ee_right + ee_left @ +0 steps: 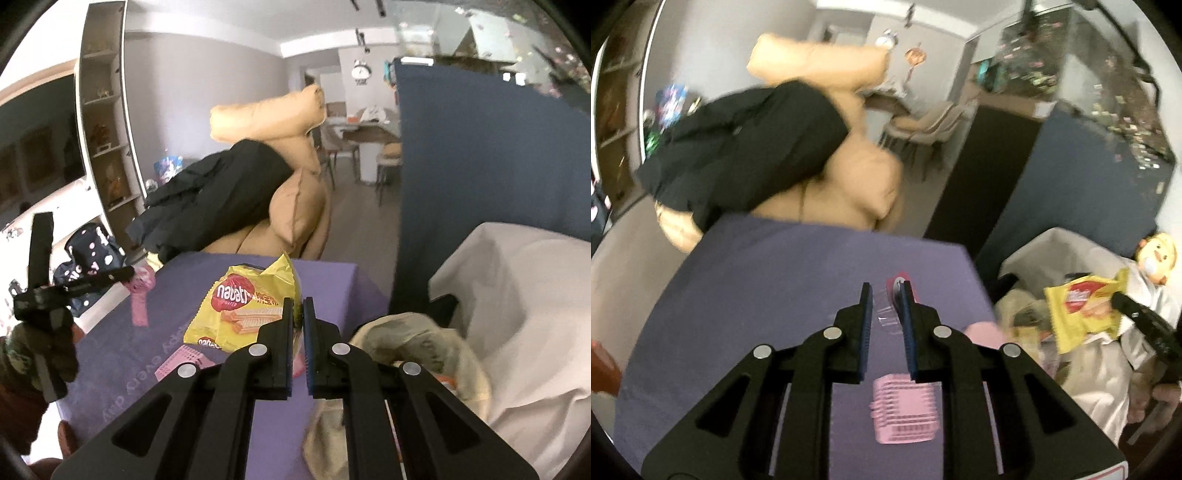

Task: Collect trash
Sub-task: 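Carry the lollipop with the left tool into the trash bag while the right tool carries the Nabati pack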

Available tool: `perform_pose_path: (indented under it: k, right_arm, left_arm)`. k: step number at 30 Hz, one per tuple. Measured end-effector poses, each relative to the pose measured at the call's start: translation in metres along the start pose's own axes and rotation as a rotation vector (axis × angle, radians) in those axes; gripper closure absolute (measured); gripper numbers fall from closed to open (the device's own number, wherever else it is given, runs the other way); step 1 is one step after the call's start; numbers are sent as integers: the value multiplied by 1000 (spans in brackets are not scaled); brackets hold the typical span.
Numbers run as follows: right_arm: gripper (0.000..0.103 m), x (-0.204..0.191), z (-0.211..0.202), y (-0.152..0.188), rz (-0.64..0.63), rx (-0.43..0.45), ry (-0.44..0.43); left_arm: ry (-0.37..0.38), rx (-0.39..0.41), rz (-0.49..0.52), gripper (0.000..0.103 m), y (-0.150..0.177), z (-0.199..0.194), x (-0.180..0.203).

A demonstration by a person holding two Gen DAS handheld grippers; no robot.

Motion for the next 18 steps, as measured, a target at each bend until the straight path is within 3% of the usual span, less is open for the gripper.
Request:
perform_pose_path:
  k: [7, 18]
  right_arm:
    - [96, 39, -39, -17, -25, 58, 86]
    - [96, 129, -56, -5, 18, 54, 244]
  left_arm:
    - [111, 61, 63, 88, -28, -23, 81]
    - [292, -3, 63, 88, -10, 12, 185]
Point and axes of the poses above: each gripper's, at about its wrist camera, not at the fingertips, and z roughly the way its jaws point, x to its right, y to its underside, the point moved 10 cm from there along z, roughly the way its jaws point, and after that the axes turned 13 degrees about x, right-handed, at the moved point
